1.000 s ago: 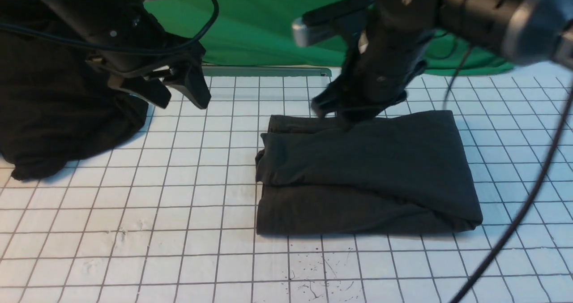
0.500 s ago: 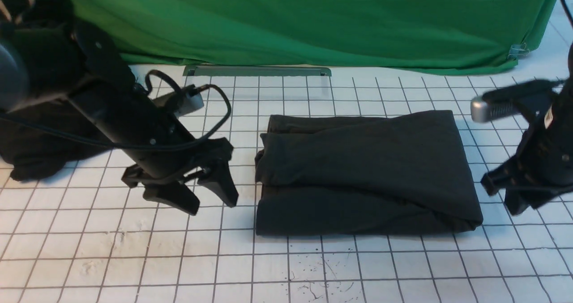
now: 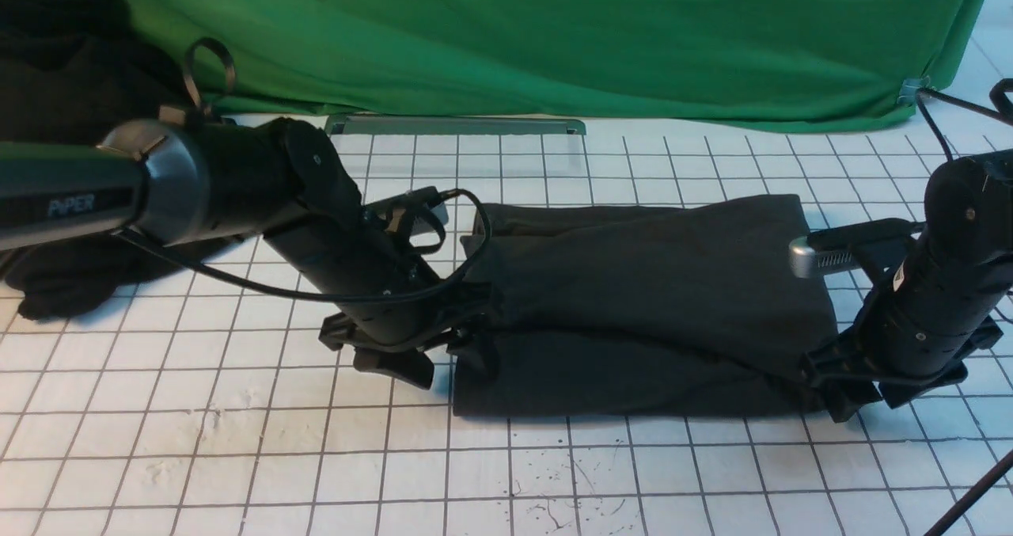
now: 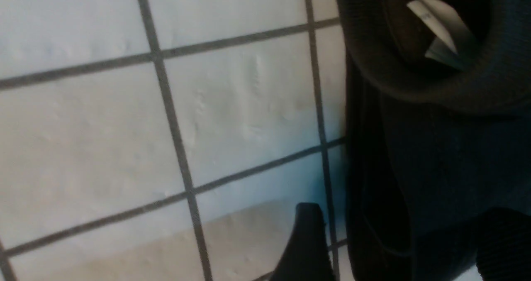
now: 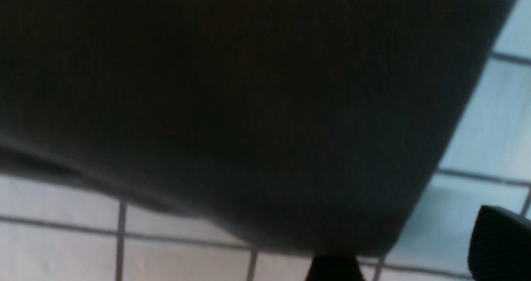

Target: Fold a long-sleeved shirt over a white checkered tablecloth.

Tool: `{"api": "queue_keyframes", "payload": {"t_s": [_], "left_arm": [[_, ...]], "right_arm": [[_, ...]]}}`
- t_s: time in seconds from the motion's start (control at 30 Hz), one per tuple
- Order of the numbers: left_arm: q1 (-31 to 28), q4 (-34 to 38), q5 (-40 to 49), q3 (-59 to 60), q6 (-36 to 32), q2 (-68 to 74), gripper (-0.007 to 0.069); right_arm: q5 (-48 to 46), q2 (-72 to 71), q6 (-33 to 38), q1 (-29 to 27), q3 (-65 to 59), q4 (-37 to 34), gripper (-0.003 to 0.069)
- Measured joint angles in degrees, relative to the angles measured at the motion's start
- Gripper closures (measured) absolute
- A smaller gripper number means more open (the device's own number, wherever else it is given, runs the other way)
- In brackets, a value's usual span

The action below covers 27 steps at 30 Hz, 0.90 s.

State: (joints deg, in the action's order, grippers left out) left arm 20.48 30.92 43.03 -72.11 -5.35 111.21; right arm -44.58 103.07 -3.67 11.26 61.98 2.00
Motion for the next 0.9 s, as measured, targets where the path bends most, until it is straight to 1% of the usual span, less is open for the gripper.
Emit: {"api": "queue_keyframes", "payload": {"t_s": [0.07, 0.2, 0.23, 0.3, 0.33, 0.37, 0.4, 0.43, 0.47, 0.5, 0.53, 0.63, 0.67, 0.73, 0.83, 0.9], "left_arm": [[0.0, 0.5, -0.1, 0.0, 0.0, 0.7, 0.0129], [0.0, 1.7, -0.3, -0.2, -0.1, 1.8, 0.0214], [0.0, 2.2, -0.3, -0.3, -0.4, 2.1, 0.0250], [0.0, 2.9, -0.3, -0.3, -0.9, 2.5, 0.0330], [0.0, 3.3, -0.4, -0.3, -1.0, 2.7, 0.0382], [0.0, 3.7, -0.4, -0.3, -1.1, 2.9, 0.0438], [0.0, 3.9, -0.4, -0.3, -1.3, 3.0, 0.0484], [0.0, 3.9, -0.3, -0.2, -1.9, 3.0, 0.0554], [0.0, 3.9, -0.3, -0.2, -1.9, 3.0, 0.0554], [0.0, 3.9, 0.0, -0.2, -2.1, 2.6, 0.0594], [0.0, 3.8, 0.5, -0.1, -2.2, 1.7, 0.0615], [0.0, 3.3, 1.9, -0.1, -2.2, -0.5, 0.0620], [0.0, 2.7, 3.3, -0.1, -2.4, -2.5, 0.0620], [0.0, 2.1, 4.3, -0.1, -2.4, -3.7, 0.0620], [0.1, 1.7, 6.0, 2.3, -2.1, -7.2, 0.0620], [0.1, 1.7, 6.3, 6.1, -2.0, -8.7, 0.0620]], "right_arm": [[1.8, 0.6, 0.1, 0.0, 0.0, -0.4, 0.0267], [3.9, 1.5, 0.2, 0.0, 0.0, -1.4, 0.0349], [3.9, 1.5, 0.3, 0.0, 0.0, -1.4, 0.0373], [4.3, 1.6, 0.4, 0.0, 0.0, -2.0, 0.0452], [4.5, 1.7, 0.7, 0.0, 0.0, -2.0, 0.0491], [4.5, 1.7, 1.1, 0.0, 0.0, -2.0, 0.0557], [4.5, 1.7, 1.5, 0.0, 0.0, -2.0, 0.0592], [4.2, 1.7, 1.8, 0.0, 0.0, -2.0, 0.0627], [4.1, 1.7, 1.9, 0.0, 0.0, -2.0, 0.0627], [3.3, 1.5, 2.1, 0.0, 0.0, -2.0, 0.0639], [2.2, 1.1, 2.3, 0.0, 0.0, -2.0, 0.0643], [-0.2, -0.1, 2.5, 0.0, 0.0, -2.0, 0.0645], [-2.9, -1.6, 2.6, 0.0, 0.0, -2.0, 0.0645], [-4.6, -2.8, 2.8, 0.0, 0.0, -2.0, 0.0645], [-10.8, -6.9, 2.9, 0.0, -0.3, -2.6, 0.0645], [-12.5, -9.3, 2.7, 0.0, -2.1, -2.9, 0.0645]]}}
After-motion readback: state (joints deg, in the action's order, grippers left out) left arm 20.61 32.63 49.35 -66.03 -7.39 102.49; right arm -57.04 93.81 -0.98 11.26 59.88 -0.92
